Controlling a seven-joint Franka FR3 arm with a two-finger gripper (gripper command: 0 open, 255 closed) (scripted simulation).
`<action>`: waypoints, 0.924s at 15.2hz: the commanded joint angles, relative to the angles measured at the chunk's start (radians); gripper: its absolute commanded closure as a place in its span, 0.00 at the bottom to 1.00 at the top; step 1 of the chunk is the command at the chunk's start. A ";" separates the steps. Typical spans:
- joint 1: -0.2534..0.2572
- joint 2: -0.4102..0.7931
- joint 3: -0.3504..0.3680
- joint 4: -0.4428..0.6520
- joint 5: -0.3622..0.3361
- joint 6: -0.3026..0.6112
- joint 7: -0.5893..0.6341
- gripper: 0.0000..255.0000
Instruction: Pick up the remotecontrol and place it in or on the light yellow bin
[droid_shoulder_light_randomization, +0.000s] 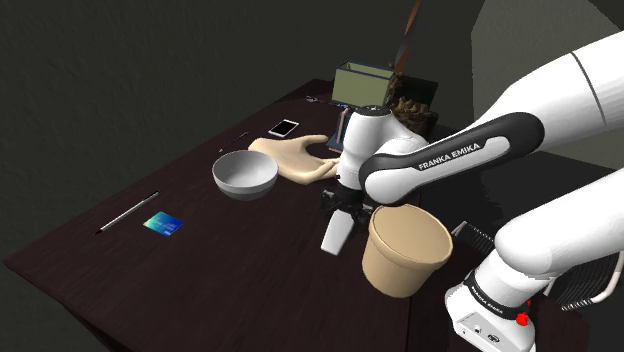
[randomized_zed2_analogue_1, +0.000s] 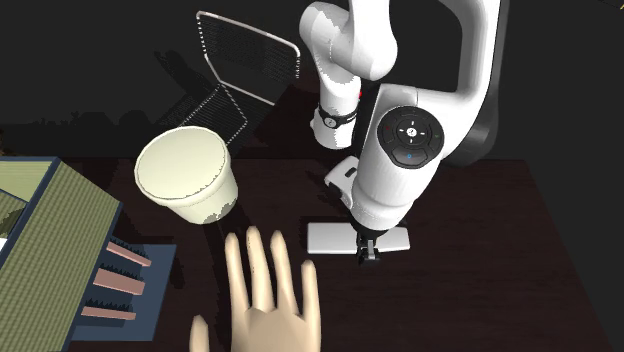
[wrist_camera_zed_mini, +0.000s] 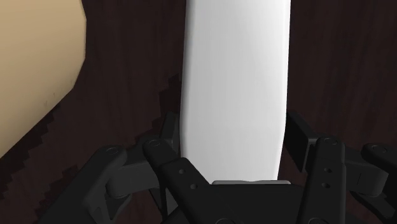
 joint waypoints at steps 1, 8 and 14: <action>0.000 0.000 0.000 0.000 0.000 0.000 0.000 1.00; 0.006 -0.014 -0.008 0.005 0.006 -0.018 -0.005 1.00; 0.030 -0.088 -0.054 0.041 0.026 -0.124 -0.027 1.00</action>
